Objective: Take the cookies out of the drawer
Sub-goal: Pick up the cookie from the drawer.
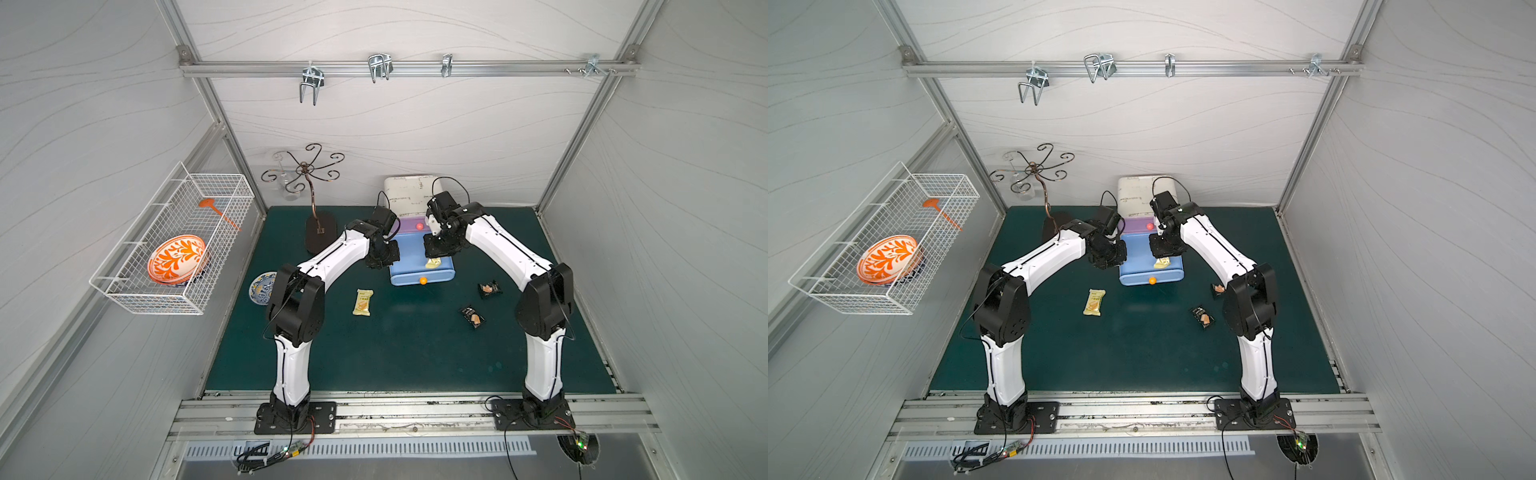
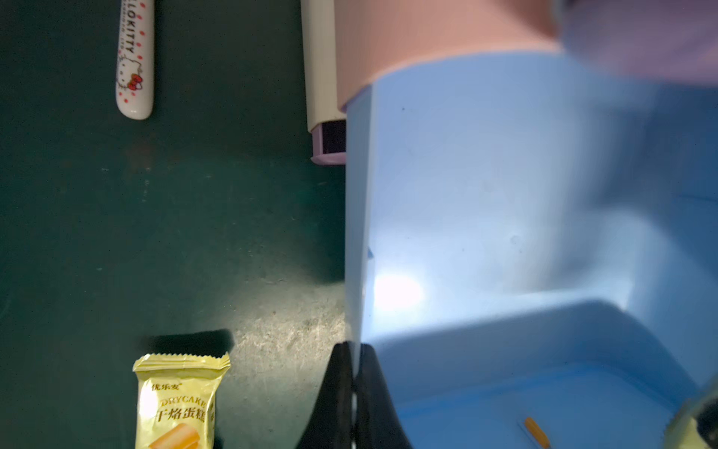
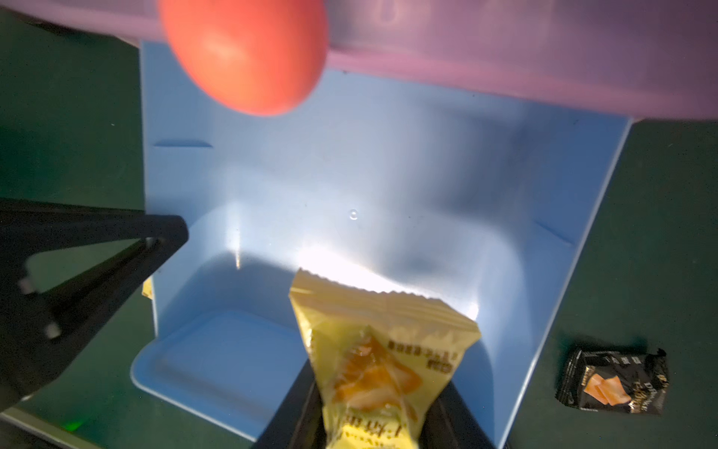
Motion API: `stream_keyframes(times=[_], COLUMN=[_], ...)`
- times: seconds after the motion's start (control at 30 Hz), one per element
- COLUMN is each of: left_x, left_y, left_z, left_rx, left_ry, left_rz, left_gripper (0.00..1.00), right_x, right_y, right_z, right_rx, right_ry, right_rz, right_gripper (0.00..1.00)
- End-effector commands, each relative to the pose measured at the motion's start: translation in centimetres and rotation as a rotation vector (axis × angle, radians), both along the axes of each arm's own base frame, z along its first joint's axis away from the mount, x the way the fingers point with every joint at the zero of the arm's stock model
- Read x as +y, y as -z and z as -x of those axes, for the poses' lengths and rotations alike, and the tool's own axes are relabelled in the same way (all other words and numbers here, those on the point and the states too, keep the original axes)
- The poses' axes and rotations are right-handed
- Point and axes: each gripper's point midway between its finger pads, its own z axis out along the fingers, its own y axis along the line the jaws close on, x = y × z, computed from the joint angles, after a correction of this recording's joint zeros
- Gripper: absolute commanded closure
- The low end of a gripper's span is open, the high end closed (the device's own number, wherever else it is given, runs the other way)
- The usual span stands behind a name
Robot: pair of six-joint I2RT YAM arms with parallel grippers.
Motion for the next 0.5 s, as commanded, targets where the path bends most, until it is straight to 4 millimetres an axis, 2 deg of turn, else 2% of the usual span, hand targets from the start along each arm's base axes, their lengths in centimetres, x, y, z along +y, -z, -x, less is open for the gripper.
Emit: stream_keyframes(times=[0.0,0.13,0.27,0.37,0.47], left_x=[-1.7,-1.8,-2.0,-1.9,-1.9], left_y=[-2.5,-2.8,-3.1,-3.0,-3.1], left_z=[-2.6,-2.8,-2.9,-3.0,-3.0], left_rx=[-0.099,-0.104,-0.107,-0.107,-0.109], left_ry=[0.025,0.029,0.038,0.04,0.043], left_rz=[0.075,0.079,0.085,0.08,0.078], left_gripper=[1.0,1.0,1.0,1.0,1.0], right_x=[-0.2,-1.8,-5.6,-9.6,-13.8], right_y=[-2.5,-5.8,-8.4,-8.1,-5.8], right_z=[0.1,-1.0,-2.0,-2.9,-3.8], right_rx=[-0.031,-0.086,-0.089,-0.072,-0.008], right_ry=[0.031,0.088,0.182,0.277,0.38], right_rz=[-0.079,-0.158,-0.241,-0.22,-0.177], right_gripper=[0.64,0.64,0.64,0.64,0.64])
